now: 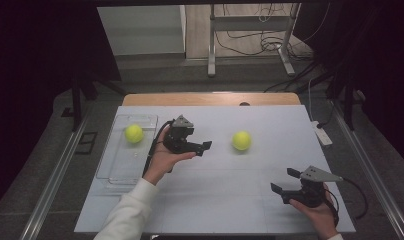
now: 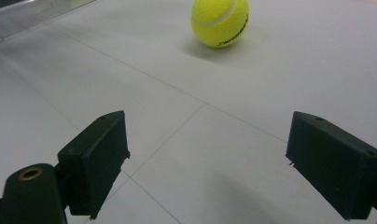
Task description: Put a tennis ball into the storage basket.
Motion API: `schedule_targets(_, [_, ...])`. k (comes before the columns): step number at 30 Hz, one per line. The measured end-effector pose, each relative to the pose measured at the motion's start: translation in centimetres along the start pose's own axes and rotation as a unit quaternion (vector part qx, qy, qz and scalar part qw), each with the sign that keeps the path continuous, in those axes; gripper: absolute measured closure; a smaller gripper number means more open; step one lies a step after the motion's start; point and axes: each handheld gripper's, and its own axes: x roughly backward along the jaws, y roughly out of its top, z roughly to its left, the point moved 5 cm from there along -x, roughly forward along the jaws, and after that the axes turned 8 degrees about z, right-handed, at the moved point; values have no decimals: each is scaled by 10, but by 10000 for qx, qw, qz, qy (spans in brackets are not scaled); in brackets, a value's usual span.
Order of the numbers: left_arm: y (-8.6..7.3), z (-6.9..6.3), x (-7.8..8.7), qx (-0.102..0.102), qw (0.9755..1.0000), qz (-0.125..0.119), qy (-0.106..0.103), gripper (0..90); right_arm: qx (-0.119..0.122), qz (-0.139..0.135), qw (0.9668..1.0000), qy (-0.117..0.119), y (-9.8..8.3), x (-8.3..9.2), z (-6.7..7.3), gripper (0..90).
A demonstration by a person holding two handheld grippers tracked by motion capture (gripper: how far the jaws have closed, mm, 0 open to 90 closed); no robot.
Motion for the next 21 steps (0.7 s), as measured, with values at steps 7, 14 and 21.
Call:
schedule_targets(7, [7, -1, -12, -44, 9999, 108, -29, 146, -13, -15, 10000, 50, 1, -2, 0, 128])
schedule_targets(14, [13, -4, -18, -96, 9998, 180, -44, 147, -30, -19, 10000, 33, 0, -1, -1, 128])
schedule_targets(21, [18, -4, -20, -137, 9996, 228, -15, 148, -20, 0, 10000, 19, 0, -1, 0, 128])
